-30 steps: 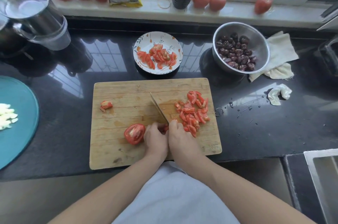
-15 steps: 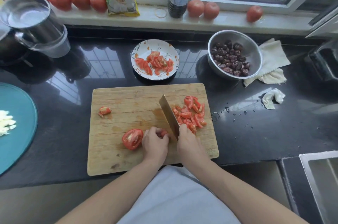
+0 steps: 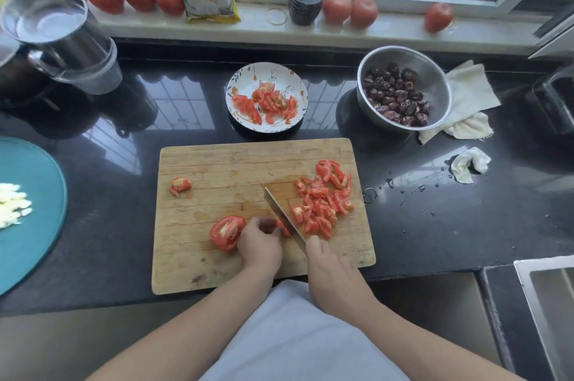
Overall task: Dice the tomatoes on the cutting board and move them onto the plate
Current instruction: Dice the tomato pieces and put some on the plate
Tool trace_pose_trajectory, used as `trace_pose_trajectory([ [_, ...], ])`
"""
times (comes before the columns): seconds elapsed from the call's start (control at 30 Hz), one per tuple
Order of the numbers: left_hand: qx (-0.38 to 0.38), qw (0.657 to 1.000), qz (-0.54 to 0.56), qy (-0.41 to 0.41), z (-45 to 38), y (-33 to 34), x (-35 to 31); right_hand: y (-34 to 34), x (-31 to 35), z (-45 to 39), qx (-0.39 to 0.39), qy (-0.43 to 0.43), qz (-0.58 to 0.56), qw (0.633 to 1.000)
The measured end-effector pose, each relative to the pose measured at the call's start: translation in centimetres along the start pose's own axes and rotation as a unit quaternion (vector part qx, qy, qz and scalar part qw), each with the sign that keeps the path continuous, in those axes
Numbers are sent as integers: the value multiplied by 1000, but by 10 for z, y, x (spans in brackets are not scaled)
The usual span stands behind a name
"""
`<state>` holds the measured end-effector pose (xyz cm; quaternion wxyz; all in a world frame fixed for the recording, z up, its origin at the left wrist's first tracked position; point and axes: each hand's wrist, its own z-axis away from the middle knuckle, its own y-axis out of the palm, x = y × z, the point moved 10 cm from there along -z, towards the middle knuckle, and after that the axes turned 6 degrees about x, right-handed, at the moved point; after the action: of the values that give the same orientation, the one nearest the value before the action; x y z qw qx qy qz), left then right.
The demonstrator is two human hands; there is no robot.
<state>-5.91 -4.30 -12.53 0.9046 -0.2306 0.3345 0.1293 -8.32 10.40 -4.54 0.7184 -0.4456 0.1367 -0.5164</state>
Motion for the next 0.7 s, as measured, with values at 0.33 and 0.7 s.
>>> trace_pose_trajectory([
  [0.33, -16, 999, -1, -50, -3, 1, 4, 9, -9, 4, 31, 47, -25, 998],
  [0.7, -18, 999, -30, -32, -3, -1, -1, -8, 21, -46, -40, 40, -23, 998],
])
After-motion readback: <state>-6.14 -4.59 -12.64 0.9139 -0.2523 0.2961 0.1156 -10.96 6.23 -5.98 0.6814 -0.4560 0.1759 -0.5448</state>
